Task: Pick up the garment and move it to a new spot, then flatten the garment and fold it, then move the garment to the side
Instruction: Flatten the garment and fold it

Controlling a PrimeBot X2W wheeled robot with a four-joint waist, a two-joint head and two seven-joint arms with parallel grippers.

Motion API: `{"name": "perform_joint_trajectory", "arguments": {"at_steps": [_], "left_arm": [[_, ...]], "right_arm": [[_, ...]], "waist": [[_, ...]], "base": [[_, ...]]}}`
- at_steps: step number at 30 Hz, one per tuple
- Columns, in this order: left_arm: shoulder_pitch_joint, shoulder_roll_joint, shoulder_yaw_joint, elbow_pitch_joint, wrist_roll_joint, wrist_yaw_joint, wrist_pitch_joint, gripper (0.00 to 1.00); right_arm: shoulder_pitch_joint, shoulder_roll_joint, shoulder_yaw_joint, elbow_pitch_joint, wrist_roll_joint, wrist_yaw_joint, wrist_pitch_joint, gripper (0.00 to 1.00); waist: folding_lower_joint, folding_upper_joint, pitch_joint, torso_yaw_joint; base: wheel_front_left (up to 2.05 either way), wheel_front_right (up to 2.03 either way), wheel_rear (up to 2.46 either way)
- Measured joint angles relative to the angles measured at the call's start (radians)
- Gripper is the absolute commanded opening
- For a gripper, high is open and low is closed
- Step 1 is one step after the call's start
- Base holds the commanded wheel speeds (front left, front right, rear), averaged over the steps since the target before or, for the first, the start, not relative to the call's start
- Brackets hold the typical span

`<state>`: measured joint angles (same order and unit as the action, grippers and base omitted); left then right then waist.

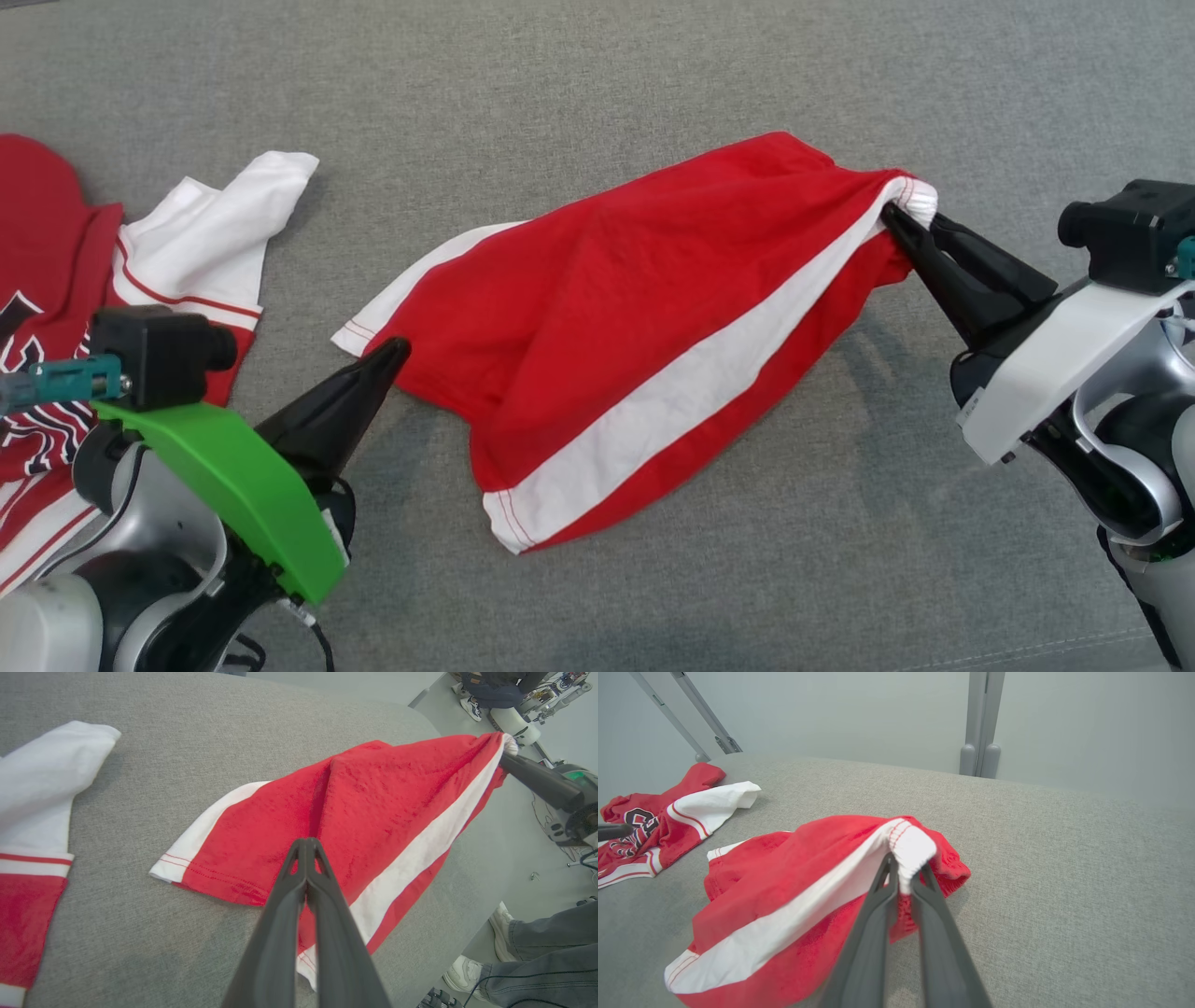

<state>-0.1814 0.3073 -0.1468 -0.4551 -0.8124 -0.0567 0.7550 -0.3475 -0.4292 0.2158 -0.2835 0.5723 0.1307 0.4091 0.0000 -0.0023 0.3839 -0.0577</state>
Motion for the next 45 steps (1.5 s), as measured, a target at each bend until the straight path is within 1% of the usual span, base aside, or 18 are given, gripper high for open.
{"name": "perform_joint_trajectory", "arguments": {"at_steps": [1, 2, 3, 6, 10, 11, 15, 20, 30, 33, 34, 35, 41, 45], "left_arm": [[0.015, 0.010, 0.008, -0.005, -0.004, 0.004, 0.008, 0.21], [0.037, 0.007, 0.008, -0.007, -0.018, 0.005, 0.009, 0.65], [0.064, -0.005, 0.000, -0.003, -0.034, 0.008, 0.010, 1.00], [0.134, -0.047, -0.044, 0.034, -0.045, 0.008, -0.015, 1.00], [0.175, -0.125, -0.101, 0.120, -0.049, 0.004, -0.069, 1.00], [0.177, -0.135, -0.114, 0.141, -0.045, 0.002, -0.080, 1.00], [0.182, -0.129, -0.127, 0.210, 0.010, -0.001, -0.111, 1.00], [0.201, -0.098, -0.149, 0.235, 0.070, -0.005, -0.123, 1.00], [0.216, -0.119, -0.192, 0.263, 0.101, 0.004, -0.134, 1.00], [0.208, -0.134, -0.197, 0.277, 0.109, 0.004, -0.153, 1.00], [0.205, -0.138, -0.198, 0.283, 0.111, 0.004, -0.160, 0.62], [0.194, -0.139, -0.202, 0.291, 0.111, 0.003, -0.166, 0.00], [0.183, -0.133, -0.217, 0.294, 0.100, -0.018, -0.158, 0.00], [0.186, -0.113, -0.212, 0.238, 0.082, -0.027, -0.151, 0.00]], "right_arm": [[-0.007, -0.002, -0.003, -0.008, 0.002, 0.000, 0.009, 0.00], [-0.009, -0.003, -0.003, -0.015, 0.005, 0.000, 0.016, 0.00], [-0.009, -0.003, -0.005, -0.020, 0.006, 0.000, 0.022, 0.00], [-0.005, -0.006, -0.016, -0.030, 0.006, 0.000, 0.030, 0.00], [0.022, -0.007, -0.016, -0.029, -0.002, 0.000, 0.038, 0.00], [0.028, -0.010, -0.014, -0.028, -0.004, 0.000, 0.039, 0.00], [0.036, -0.017, -0.009, -0.027, -0.013, 0.000, 0.044, 0.00], [0.040, -0.017, -0.006, -0.030, -0.015, 0.000, 0.055, 0.00], [0.041, -0.017, -0.009, -0.037, -0.016, 0.000, 0.057, 0.00], [0.041, -0.016, -0.009, -0.037, -0.019, 0.000, 0.057, 0.00], [0.041, -0.016, -0.010, -0.037, -0.019, 0.000, 0.057, 0.00], [0.041, -0.016, -0.012, -0.037, -0.021, 0.000, 0.056, 0.00], [0.041, -0.008, -0.016, -0.035, -0.021, 0.000, 0.049, 0.00], [0.043, -0.006, -0.027, -0.034, -0.023, 0.000, 0.041, 0.00]], "waist": [[0.0000, 0.0000, 0.004, -0.003], [0.0000, 0.0000, 0.009, -0.006], [0.0000, 0.0000, 0.013, -0.008], [0.0000, 0.0000, 0.026, -0.008], [0.0000, 0.0000, 0.034, 0.006], [0.0000, 0.0000, 0.036, 0.010], [0.0000, 0.0000, 0.035, 0.024], [0.0000, 0.0000, 0.027, 0.033], [0.0000, 0.0000, 0.032, 0.036], [0.0000, 0.0000, 0.034, 0.033], [0.0000, 0.0000, 0.034, 0.031], [0.0000, 0.0000, 0.034, 0.029], [0.0000, 0.0000, 0.031, 0.019], [0.0000, 0.0000, 0.027, 0.017]], "base": [[0.00, 0.00, 0.00], [0.00, 0.00, 0.00], [0.00, 0.00, 0.00], [0.00, 0.00, 0.00], [0.00, 0.00, 0.00], [0.00, 0.00, 0.00], [0.00, 0.00, 0.00], [0.00, 0.00, 0.00], [0.00, 0.00, 0.00], [0.00, 0.00, 0.00], [0.00, 0.00, 0.00], [0.00, 0.00, 0.00], [0.00, 0.00, 0.00], [0.00, 0.00, 0.00]]}}
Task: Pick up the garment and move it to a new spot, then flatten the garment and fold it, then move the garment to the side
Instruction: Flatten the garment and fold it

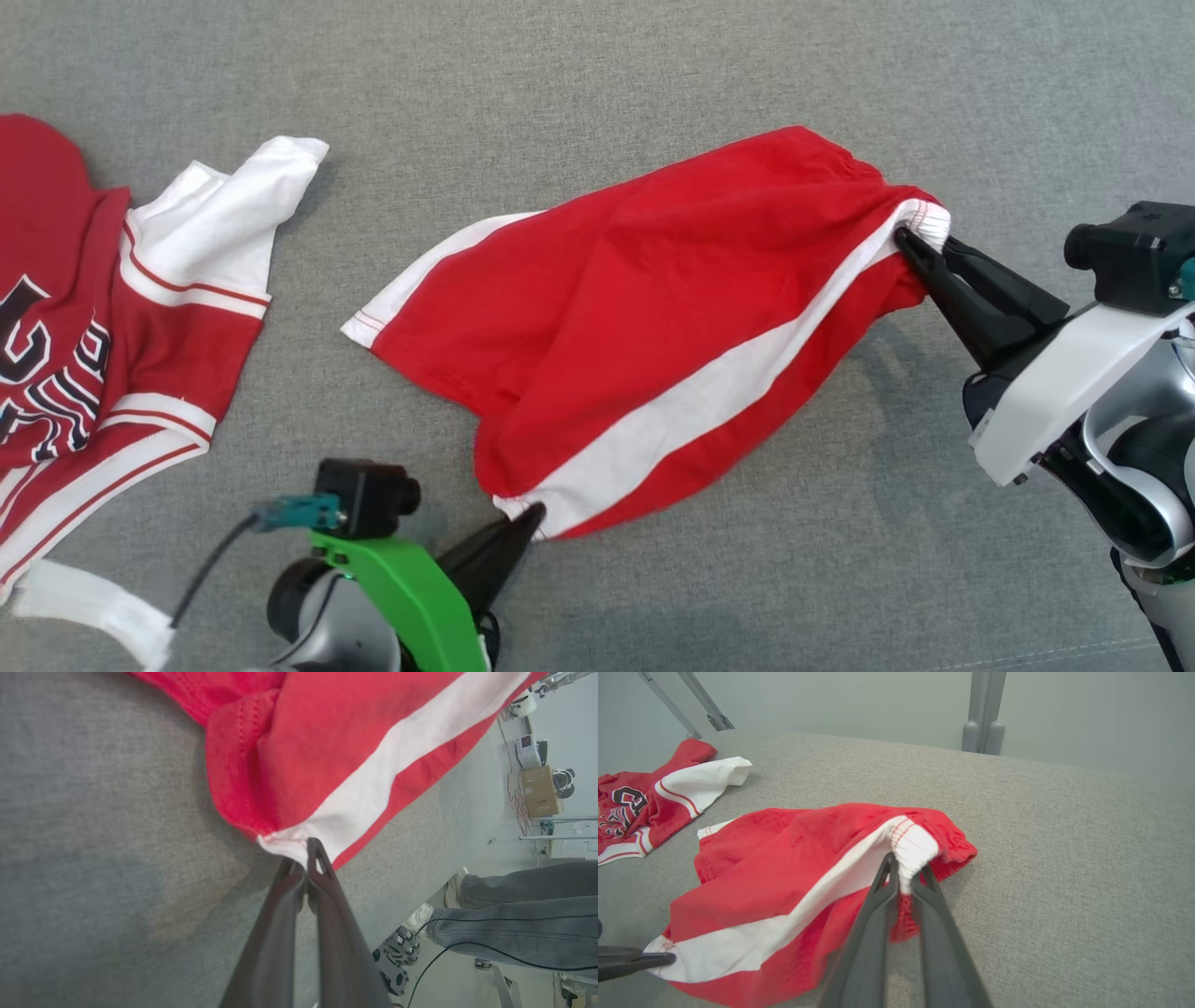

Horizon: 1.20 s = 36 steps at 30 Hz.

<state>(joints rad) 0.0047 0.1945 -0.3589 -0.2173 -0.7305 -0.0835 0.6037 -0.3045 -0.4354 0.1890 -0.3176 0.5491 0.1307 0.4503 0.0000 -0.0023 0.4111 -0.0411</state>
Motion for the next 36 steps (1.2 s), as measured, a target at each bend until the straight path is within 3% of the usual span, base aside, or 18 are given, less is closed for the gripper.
{"name": "perform_joint_trajectory", "arguments": {"at_steps": [8, 11, 12, 15, 18, 22, 26, 30, 32, 36], "left_arm": [[-0.039, 0.081, 0.088, -0.293, -0.107, -0.004, 0.087, 0.00], [-0.136, 0.125, 0.154, -0.379, -0.158, 0.015, 0.159, 0.00], [-0.237, 0.150, 0.207, -0.410, -0.198, 0.038, 0.204, 0.00], [-0.441, 0.179, 0.285, -0.374, -0.260, 0.090, 0.275, 0.00], [-0.694, 0.195, 0.331, -0.249, -0.295, 0.141, 0.324, 0.00], [-1.024, 0.178, 0.310, -0.023, -0.272, 0.187, 0.336, 0.00], [-1.309, 0.133, 0.270, 0.223, -0.169, 0.187, 0.223, 0.00], [-1.507, 0.085, 0.241, 0.450, -0.043, 0.124, -0.016, 0.00], [-1.599, 0.061, 0.237, 0.518, 0.001, 0.076, -0.165, 0.00], [-1.706, 0.040, 0.215, 0.654, 0.055, -0.006, -0.370, 0.00]], "right_arm": [[-0.015, 0.007, -0.045, -0.041, 0.041, 0.000, -0.001, 0.00], [-0.092, 0.038, -0.048, -0.080, 0.114, 0.000, 0.030, 0.00], [-0.174, 0.057, -0.066, -0.086, 0.158, 0.000, 0.063, 0.00], [-0.313, 0.081, -0.114, -0.046, 0.208, 0.000, 0.133, 0.00], [-0.490, 0.125, -0.168, 0.044, 0.241, 0.000, 0.209, 0.00], [-0.771, 0.229, -0.250, 0.230, 0.168, 0.000, 0.248, 0.00], [-1.058, 0.334, -0.277, 0.433, -0.046, 0.000, 0.180, 0.00], [-1.275, 0.384, -0.315, 0.636, -0.216, 0.000, 0.002, 0.00], [-1.381, 0.388, -0.344, 0.714, -0.228, 0.001, -0.113, 0.00], [-1.470, 0.385, -0.292, 0.857, -0.200, 0.001, -0.297, 0.00]], "waist": [[0.0000, 0.0000, -0.010, 0.006], [0.0001, 0.0000, 0.001, 0.006], [0.0000, 0.0000, 0.014, 0.004], [0.0001, 0.0000, 0.039, 0.002], [0.0001, 0.0000, 0.075, 0.001], [0.0002, 0.0000, 0.133, 0.003], [0.0002, -0.0001, 0.194, 0.008], [0.0003, -0.0001, 0.244, 0.012], [0.0003, -0.0001, 0.267, 0.013], [0.0003, 0.0000, 0.312, 0.015]], "base": [[0.00, 0.00, 0.00], [0.00, 0.00, 0.00], [0.00, 0.00, 0.00], [0.00, 0.00, 0.00], [0.00, 0.00, 0.00], [0.00, 0.00, 0.00], [0.00, 0.00, 0.00], [0.00, 0.00, 0.00], [0.00, 0.00, 0.00], [0.00, 0.00, 0.00]]}}
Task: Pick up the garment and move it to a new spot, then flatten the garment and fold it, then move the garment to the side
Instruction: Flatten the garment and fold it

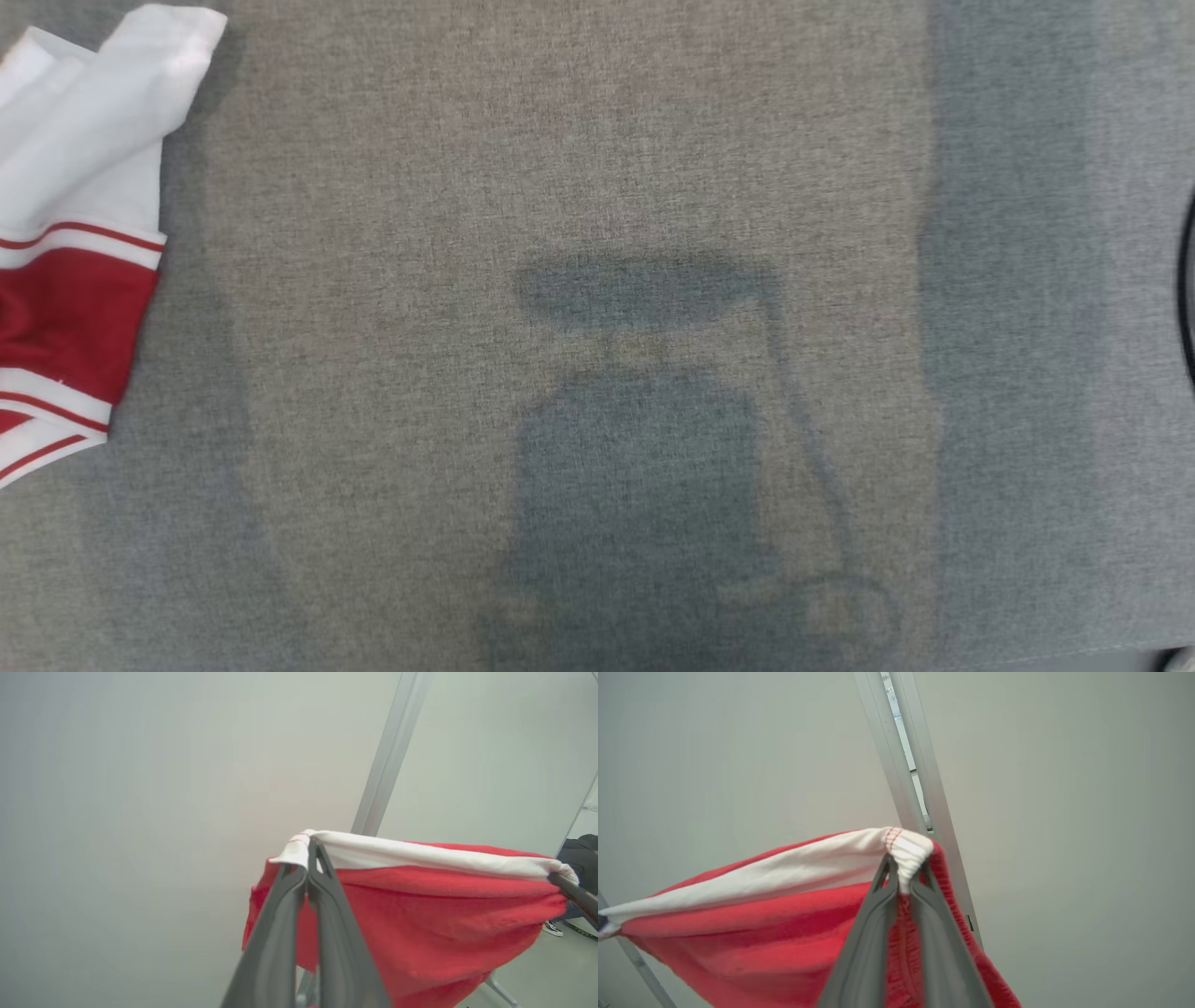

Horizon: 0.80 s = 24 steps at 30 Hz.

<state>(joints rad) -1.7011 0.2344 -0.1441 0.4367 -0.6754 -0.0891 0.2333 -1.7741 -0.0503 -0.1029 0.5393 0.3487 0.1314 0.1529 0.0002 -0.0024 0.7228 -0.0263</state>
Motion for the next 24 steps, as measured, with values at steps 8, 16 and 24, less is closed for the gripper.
{"name": "perform_joint_trajectory", "arguments": {"at_steps": [8, 16, 24], "left_arm": [[0.160, 0.044, -0.243, 0.087, -0.049, -0.040, -0.154, 0.00], [0.531, 0.193, -0.387, -0.016, -0.208, -0.040, -0.236, 0.00], [0.952, 0.302, -0.422, -0.225, -0.255, -0.020, -0.338, 0.00]], "right_arm": [[0.222, -0.005, 0.128, 0.127, 0.037, -0.001, -0.094, 0.00], [0.599, -0.128, 0.278, -0.024, 0.252, -0.001, -0.096, 0.00], [1.073, -0.310, 0.362, -0.315, 0.438, 0.000, -0.081, 0.00]], "waist": [[0.0001, 0.0000, 0.060, -0.011], [-0.0001, 0.0000, 0.019, -0.019], [-0.0003, 0.0000, -0.088, -0.019]], "base": [[0.00, 0.00, 0.00], [0.00, 0.00, 0.00], [0.00, 0.00, 0.00]]}}
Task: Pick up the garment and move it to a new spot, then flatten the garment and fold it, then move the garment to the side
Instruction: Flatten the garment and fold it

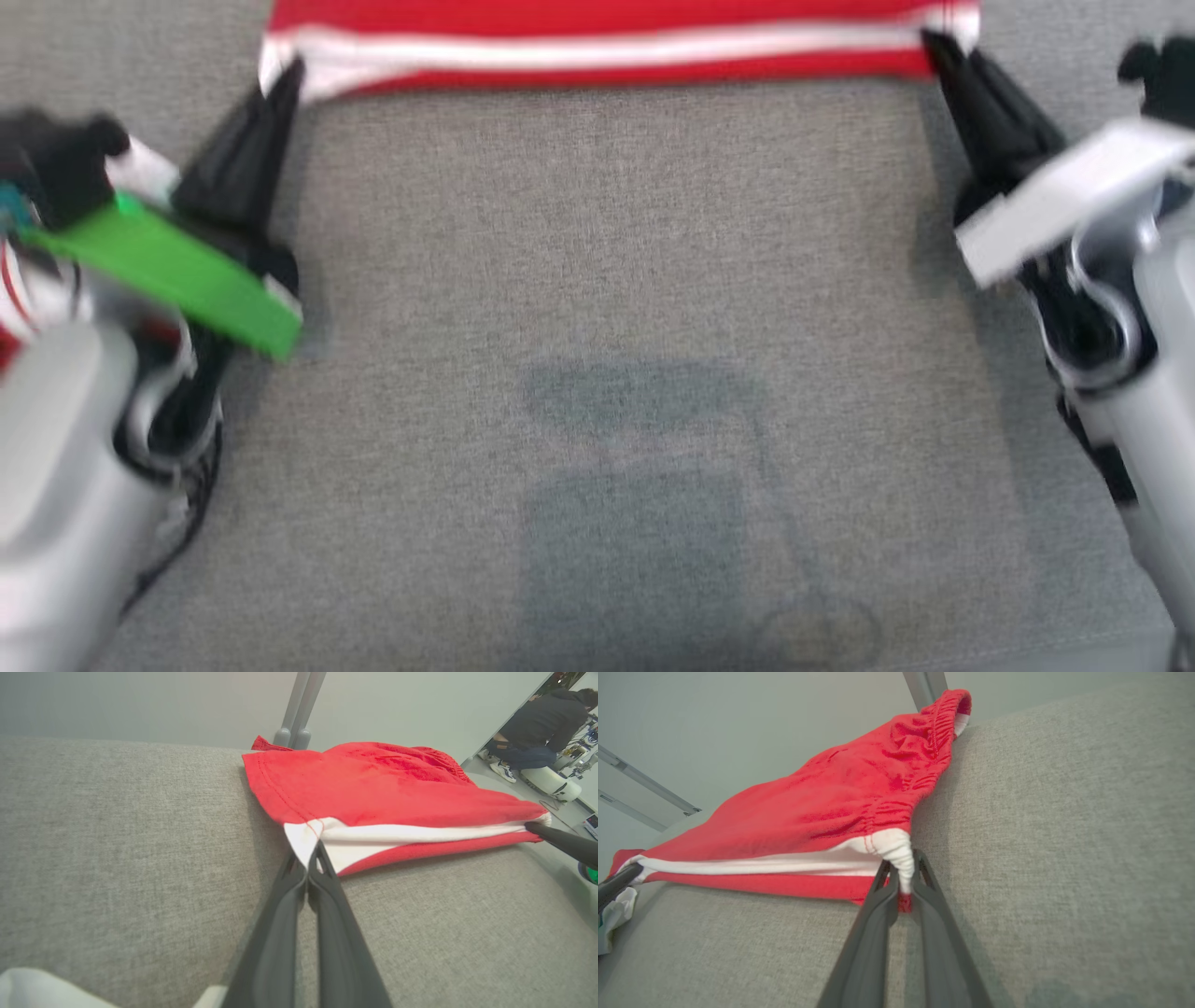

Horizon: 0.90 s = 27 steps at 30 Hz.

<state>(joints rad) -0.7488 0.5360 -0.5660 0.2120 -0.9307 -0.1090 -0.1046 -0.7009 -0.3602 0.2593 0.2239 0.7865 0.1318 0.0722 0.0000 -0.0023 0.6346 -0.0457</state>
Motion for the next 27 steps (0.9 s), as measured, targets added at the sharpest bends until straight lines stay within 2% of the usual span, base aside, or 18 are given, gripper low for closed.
{"name": "perform_joint_trajectory", "arguments": {"at_steps": [2, 3, 5, 9, 10, 15, 19, 23, 27], "left_arm": [[0.113, 0.024, -0.002, -0.067, -0.008, 0.034, -0.014, 0.00], [0.226, 0.042, -0.011, -0.140, -0.021, 0.064, -0.021, 0.00], [0.333, 0.059, -0.019, -0.214, -0.028, 0.108, -0.031, 0.00], [0.541, 0.086, -0.033, -0.356, -0.038, 0.210, -0.057, 0.00], [0.541, 0.086, -0.033, -0.356, -0.038, 0.210, -0.057, 0.00], [0.784, 0.084, -0.042, -0.512, -0.095, 0.321, -0.091, 0.00], [0.911, 0.103, -0.033, -0.620, -0.128, 0.387, -0.098, 0.00], [0.963, 0.192, -0.019, -0.715, -0.116, 0.445, -0.057, 0.00], [0.917, 0.306, 0.076, -0.841, -0.112, 0.503, 0.004, 0.00]], "right_arm": [[0.117, -0.037, -0.006, -0.062, 0.027, 0.000, 0.007, 0.00], [0.222, -0.070, -0.011, -0.120, 0.049, 0.001, 0.020, 0.00], [0.314, -0.096, -0.022, -0.164, 0.062, 0.001, 0.035, 0.00], [0.468, -0.125, -0.048, -0.229, 0.066, 0.001, 0.057, 0.00], [0.468, -0.125, -0.048, -0.229, 0.066, 0.001, 0.057, 0.00], [0.726, -0.161, -0.065, -0.324, 0.097, 0.001, 0.110, 0.00], [0.905, -0.185, -0.096, -0.418, 0.138, 0.001, 0.134, 0.00], [0.967, -0.178, -0.102, -0.520, 0.171, 0.000, 0.155, 0.00], [0.905, -0.129, -0.061, -0.574, 0.202, 0.000, 0.154, 0.00]], "waist": [[0.0000, 0.0000, -0.037, 0.001], [0.0000, 0.0000, -0.074, 0.002], [-0.0001, 0.0000, -0.111, 0.003], [0.0000, 0.0000, -0.177, 0.001], [0.0000, 0.0000, -0.177, 0.001], [-0.0001, 0.0000, -0.233, -0.002], [-0.0001, 0.0000, -0.234, -0.007], [-0.0001, 0.0000, -0.219, -0.026], [-0.0001, 0.0000, -0.192, -0.062]], "base": [[0.00, 0.00, 0.00], [0.00, 0.00, 0.00], [0.00, 0.00, 0.00], [0.00, 0.00, 0.00], [0.00, 0.00, 0.00], [0.00, 0.00, 0.00], [0.00, 0.00, 0.00], [0.00, 0.00, 0.00], [0.00, 0.00, 0.00]]}}
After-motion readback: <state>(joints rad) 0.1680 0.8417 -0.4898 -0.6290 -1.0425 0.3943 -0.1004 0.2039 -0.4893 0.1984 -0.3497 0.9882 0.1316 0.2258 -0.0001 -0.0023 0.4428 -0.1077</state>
